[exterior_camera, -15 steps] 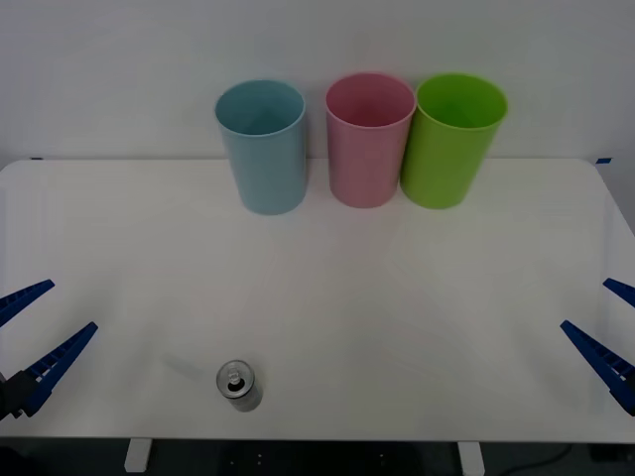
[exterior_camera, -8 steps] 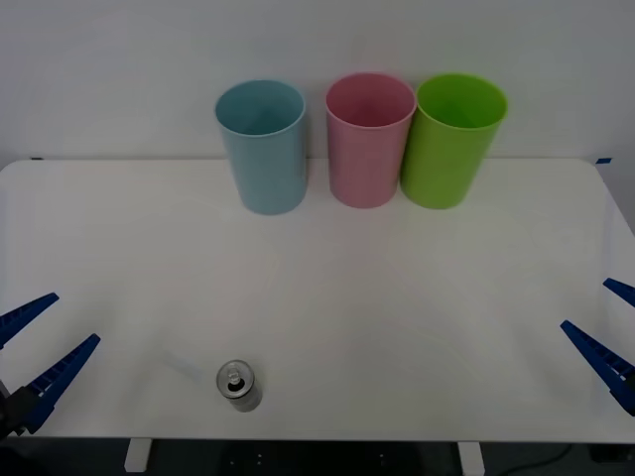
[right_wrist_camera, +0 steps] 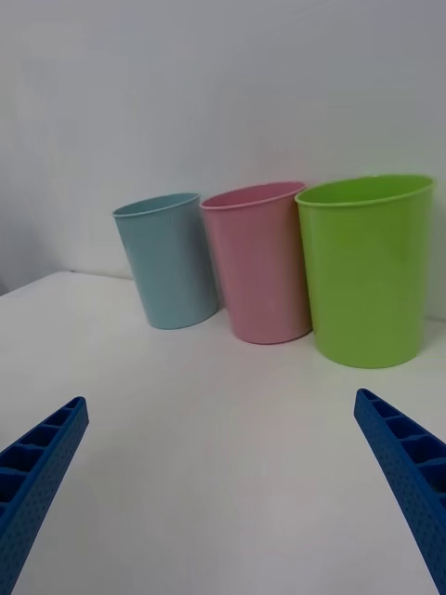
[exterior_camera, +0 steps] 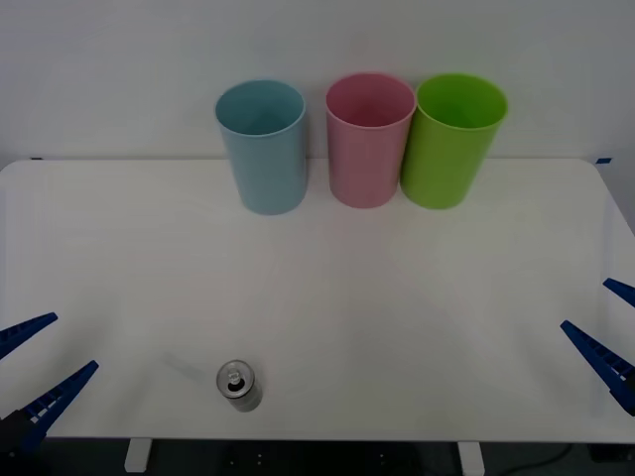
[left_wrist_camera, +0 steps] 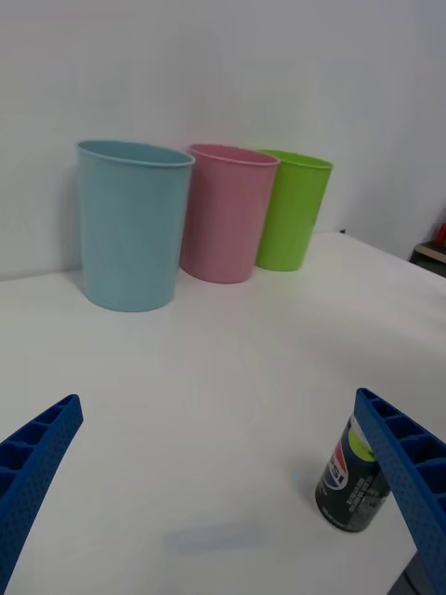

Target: Grasp the object on the table and drop it into the matching bin: aluminum can to the light blue bin, PET bottle to the pink bin.

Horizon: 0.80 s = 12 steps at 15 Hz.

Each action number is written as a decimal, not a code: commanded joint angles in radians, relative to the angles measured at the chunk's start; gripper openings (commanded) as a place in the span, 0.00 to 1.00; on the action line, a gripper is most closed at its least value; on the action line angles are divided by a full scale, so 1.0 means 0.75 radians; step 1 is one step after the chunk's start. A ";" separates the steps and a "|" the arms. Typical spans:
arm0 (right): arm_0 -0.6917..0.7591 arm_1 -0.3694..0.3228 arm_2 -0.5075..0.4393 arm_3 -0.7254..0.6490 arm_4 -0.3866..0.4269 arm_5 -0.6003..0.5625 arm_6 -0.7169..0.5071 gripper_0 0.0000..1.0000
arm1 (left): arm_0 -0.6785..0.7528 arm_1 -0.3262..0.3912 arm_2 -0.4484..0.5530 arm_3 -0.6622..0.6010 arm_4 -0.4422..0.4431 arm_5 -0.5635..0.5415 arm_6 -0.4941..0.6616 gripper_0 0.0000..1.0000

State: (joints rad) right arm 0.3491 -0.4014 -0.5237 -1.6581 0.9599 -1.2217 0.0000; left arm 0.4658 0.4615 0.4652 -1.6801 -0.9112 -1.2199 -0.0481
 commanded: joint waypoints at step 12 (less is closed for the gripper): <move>0.000 0.000 0.000 0.000 0.000 0.000 0.000 1.00 | -0.149 0.092 -0.197 0.264 -0.205 -0.198 -0.359 1.00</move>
State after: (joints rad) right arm 0.3491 -0.4014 -0.5236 -1.6581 0.9599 -1.2217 0.0000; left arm 0.3718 0.5308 0.3316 -1.5075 -1.0642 -1.3646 -0.3038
